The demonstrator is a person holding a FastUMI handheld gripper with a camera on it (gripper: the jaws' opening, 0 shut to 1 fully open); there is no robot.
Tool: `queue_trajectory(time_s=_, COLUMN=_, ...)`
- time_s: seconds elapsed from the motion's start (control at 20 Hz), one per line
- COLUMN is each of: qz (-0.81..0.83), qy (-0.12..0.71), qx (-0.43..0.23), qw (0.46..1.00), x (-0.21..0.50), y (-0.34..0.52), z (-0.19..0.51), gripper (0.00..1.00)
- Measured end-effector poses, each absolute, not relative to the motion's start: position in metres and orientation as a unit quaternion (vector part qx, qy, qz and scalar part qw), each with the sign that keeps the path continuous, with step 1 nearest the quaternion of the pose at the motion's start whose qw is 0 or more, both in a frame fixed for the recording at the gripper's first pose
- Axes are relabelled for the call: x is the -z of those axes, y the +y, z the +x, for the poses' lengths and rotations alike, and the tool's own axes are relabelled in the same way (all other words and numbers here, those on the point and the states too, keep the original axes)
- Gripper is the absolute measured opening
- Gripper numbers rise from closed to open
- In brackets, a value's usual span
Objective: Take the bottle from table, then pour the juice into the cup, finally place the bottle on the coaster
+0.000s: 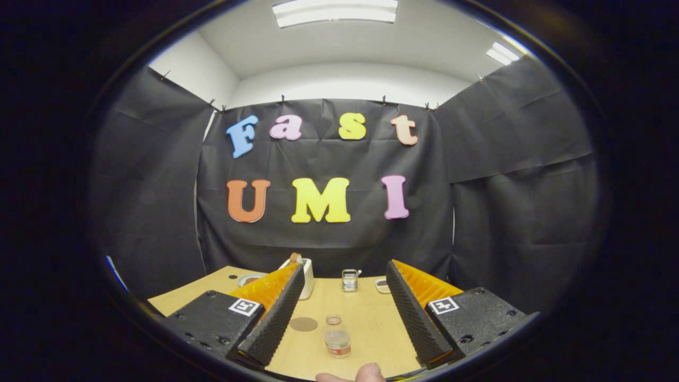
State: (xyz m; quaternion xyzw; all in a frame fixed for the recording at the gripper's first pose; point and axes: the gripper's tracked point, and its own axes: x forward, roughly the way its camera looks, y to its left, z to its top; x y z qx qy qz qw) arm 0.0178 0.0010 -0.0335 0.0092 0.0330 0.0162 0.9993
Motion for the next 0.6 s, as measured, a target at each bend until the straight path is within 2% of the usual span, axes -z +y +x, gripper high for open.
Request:
queue_trajectory(time_s=0.25, qz=0.0, qy=0.054, qx=-0.015, qw=0.998, x=0.082, y=-0.002, z=0.025, gripper=1.0)
queue_trajectory(time_s=0.6, qz=-0.023, qy=0.112, qx=-0.032, qw=0.993, x=0.194, y=0.014, z=0.03, gripper=1.0)
